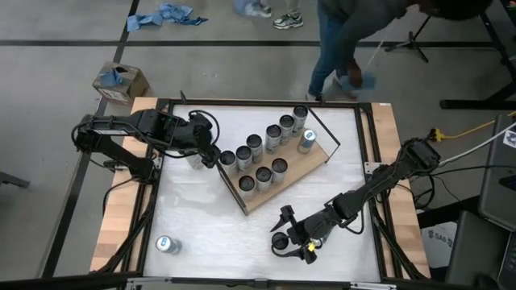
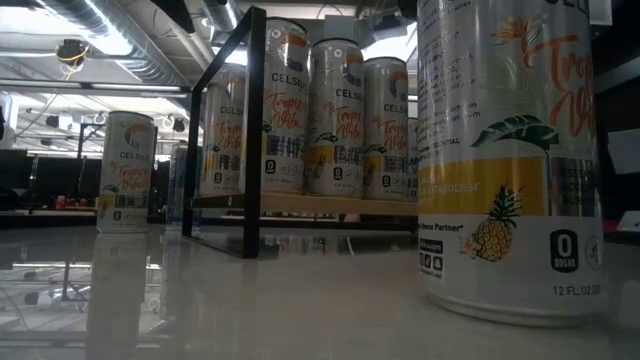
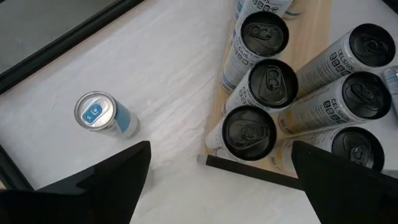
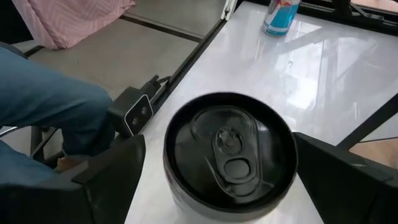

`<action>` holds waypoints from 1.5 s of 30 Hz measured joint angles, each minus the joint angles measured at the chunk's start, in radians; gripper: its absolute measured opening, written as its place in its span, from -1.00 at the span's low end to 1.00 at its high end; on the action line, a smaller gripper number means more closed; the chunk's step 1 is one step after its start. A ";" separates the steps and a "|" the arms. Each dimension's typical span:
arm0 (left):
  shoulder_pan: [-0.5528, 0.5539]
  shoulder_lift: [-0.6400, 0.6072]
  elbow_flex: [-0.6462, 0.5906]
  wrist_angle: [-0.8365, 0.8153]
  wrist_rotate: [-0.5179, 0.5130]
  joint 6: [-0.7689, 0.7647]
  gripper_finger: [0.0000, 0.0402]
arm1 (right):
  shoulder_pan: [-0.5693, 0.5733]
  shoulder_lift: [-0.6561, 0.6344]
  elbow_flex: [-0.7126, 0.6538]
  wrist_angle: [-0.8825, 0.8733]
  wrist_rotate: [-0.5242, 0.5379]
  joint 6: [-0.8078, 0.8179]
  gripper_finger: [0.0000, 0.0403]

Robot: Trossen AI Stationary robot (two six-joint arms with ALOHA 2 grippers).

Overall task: Place canned beverage on shelf
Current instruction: Put the white yellow soda can on the shelf

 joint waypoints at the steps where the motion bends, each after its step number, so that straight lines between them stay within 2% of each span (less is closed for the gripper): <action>1: 0.000 0.000 0.000 0.000 0.000 0.000 0.89 | 0.000 0.002 0.000 0.004 0.000 0.000 0.90; 5: 0.000 0.000 0.000 0.000 0.000 0.000 0.89 | 0.000 0.006 0.000 0.003 -0.007 0.000 0.75; 14: 0.000 0.000 0.000 0.000 0.000 0.000 0.89 | 0.000 -0.004 0.000 -0.001 -0.011 0.027 0.17; 20: 0.000 0.000 0.000 -0.001 0.000 0.000 0.89 | 0.000 -0.101 -0.001 -0.059 -0.023 0.027 0.16; 29: 0.000 0.000 0.000 0.000 0.000 0.000 0.89 | -0.028 -0.371 0.000 -0.333 -0.018 0.024 0.29; 36: 0.000 0.000 0.000 0.000 0.000 0.000 0.89 | -0.153 -0.530 0.000 -0.540 -0.027 -0.001 0.23; 42: 0.000 0.000 0.000 -0.001 0.000 0.000 0.89 | -0.284 -0.573 0.000 -0.630 -0.032 -0.088 0.25; 45: 0.000 0.000 0.000 0.000 0.000 0.000 0.89 | -0.355 -0.578 0.000 -0.646 -0.097 -0.137 0.25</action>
